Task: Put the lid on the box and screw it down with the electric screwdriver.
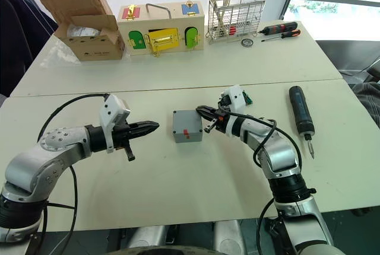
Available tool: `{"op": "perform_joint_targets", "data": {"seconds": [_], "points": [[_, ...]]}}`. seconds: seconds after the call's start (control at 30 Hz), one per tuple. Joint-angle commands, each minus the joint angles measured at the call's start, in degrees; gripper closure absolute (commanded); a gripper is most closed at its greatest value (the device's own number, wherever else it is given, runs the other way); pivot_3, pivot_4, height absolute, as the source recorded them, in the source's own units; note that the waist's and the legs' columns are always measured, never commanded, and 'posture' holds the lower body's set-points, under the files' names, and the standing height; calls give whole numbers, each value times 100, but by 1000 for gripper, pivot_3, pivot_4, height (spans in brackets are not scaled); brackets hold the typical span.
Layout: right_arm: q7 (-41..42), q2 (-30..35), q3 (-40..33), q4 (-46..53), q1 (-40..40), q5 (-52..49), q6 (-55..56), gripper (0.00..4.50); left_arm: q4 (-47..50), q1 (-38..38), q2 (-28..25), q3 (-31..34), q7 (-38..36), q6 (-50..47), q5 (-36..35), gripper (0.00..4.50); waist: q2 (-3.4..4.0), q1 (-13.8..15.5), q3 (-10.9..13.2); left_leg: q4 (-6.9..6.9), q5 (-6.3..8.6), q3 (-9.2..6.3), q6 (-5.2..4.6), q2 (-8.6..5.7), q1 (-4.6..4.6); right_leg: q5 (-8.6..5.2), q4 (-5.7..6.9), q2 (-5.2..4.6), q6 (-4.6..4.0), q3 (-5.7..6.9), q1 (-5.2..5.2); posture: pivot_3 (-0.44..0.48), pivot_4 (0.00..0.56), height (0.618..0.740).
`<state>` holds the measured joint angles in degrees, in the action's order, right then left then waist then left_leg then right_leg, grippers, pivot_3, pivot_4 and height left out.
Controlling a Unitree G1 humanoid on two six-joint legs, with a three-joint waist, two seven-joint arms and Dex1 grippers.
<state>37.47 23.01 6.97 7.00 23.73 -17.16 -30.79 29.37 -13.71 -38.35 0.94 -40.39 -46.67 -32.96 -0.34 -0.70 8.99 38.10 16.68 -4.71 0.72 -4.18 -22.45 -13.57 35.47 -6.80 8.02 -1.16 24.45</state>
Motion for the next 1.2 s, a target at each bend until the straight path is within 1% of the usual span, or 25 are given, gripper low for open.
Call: {"op": "perform_joint_targets", "data": {"seconds": [0.03,0.17,0.23,0.27,0.33,0.4,0.43,0.47,0.5,0.57,0.6,0.67,0.7,0.73,0.8,0.83,0.9,1.03,1.13,1.2], "points": [[102,29,35,137,89,38,137,2969,83,-69,-31,30,6,135,41,4500,0,-1,0,0,0,0,0,0,0,0,0,0,0,0,0,0,150,734],[74,103,-162,324,124,-26,85,888,12,-154,-9,33,-36,158,16,4500,0,7,0,0,0,0,0,0,0,0,0,0,0,0,0,0,150,734],[-25,198,-342,503,134,-48,20,204,-89,-261,20,-5,-88,222,31,4500,0,13,0,0,0,0,0,-1,0,0,0,0,0,0,0,0,150,734],[-90,250,-427,598,116,-17,35,12,-130,-308,36,-30,-105,252,41,4500,0,13,0,0,0,0,0,-1,0,0,0,0,0,0,0,0,150,734],[-195,357,-591,760,67,34,96,12,-199,-399,67,-79,-127,298,56,4500,0,8,0,0,0,0,0,-1,0,0,-1,-1,0,0,0,0,150,734],[-442,424,-1101,1054,48,-48,266,12,-307,-553,106,-122,-238,367,22,4500,0,25,0,0,0,1,0,-1,0,0,-1,-1,0,0,0,0,150,734],[-634,517,-1448,1188,151,-140,68,12,-389,-698,169,-173,-328,422,-17,4500,0,24,0,0,0,0,0,-2,-1,0,-1,-1,0,0,0,0,150,734],[-615,776,-1681,1294,258,-315,-448,12,-472,-861,242,-248,-420,486,-38,4500,2,43,2,0,0,0,1,-2,-1,0,-1,-1,0,0,-1,0,150,734],[-484,1097,-1823,1381,322,-390,-731,12,-554,-1031,317,-334,-515,551,-46,4500,4,66,3,2,0,0,0,-4,-2,0,-1,-2,0,0,-1,0,150,734],[-492,1624,-2030,1364,470,-462,-1378,12,-684,-1296,458,-508,-671,670,-3,4500,4,107,3,9,0,3,-1,-8,-3,1,-2,-5,0,-1,-4,0,150,734],[-491,1877,-2114,1262,547,-469,-1607,12,-743,-1413,531,-611,-737,728,24,4500,4,110,3,9,2,4,-3,-7,-3,0,-3,-4,0,-1,-6,0,150,734],[-282,2634,-2181,913,760,-606,-2556,12,-826,-1622,615,-939,-939,933,209,4500,4,120,3,7,7,3,-13,-4,-2,0,-3,-2,0,2,-6,0,150,734],[-211,2903,-2171,774,824,-611,-2808,12,-853,-1687,641,-1073,-1003,1010,294,4500,4,121,3,5,13,4,-24,-3,-2,0,-4,-3,-1,2,-6,0,150,734],[53,3556,-1931,508,785,-428,-2965,12,-789,-1703,601,-1248,-1196,1124,359,4500,5,123,4,3,18,6,-32,-3,-2,0,-5,-2,-1,2,-6,0,150,734],[567,4423,-1663,54,667,-242,-2850,12,-687,-1716,566,-1508,-1469,1295,454,4500,23,137,14,4,20,15,-37,-3,-3,0,-8,-5,-1,-3,-4,0,150,734],[795,4733,-1577,-171,631,-235,-2799,12,-652,-1726,575,-1612,-1552,1359,500,4500,22,131,15,5,23,21,-42,-3,-4,0,-10,-6,-1,-4,-4,0,150,734],[1270,5120,-1408,-528,564,-312,-2749,12,-642,-1745,648,-1742,-1597,1493,606,4500,23,103,15,6,25,28,-46,0,-3,0,-14,-5,-1,-5,-5,0,150,734],[2005,5420,-884,-1240,834,-464,-3292,12,-640,-1738,875,-1871,-1510,1600,748,4500,21,18,16,9,27,35,-49,5,3,1,-11,-4,1,-9,-9,0,150,734],[2616,5383,-102,-2174,1487,-177,-3393,12,-600,-1626,1067,-1906,-1358,1633,833,4500,32,-17,20,9,30,37,-54,5,2,1,-14,-5,1,-11,-9,0,150,734],[2981,5259,483,-2775,1920,212,-3074,12,-562,-1530,1125,-1879,-1244,1618,873,4500,39,-16,24,9,30,41,-54,3,2,1,-17,-5,1,-14,-7,0,150,734]]}}
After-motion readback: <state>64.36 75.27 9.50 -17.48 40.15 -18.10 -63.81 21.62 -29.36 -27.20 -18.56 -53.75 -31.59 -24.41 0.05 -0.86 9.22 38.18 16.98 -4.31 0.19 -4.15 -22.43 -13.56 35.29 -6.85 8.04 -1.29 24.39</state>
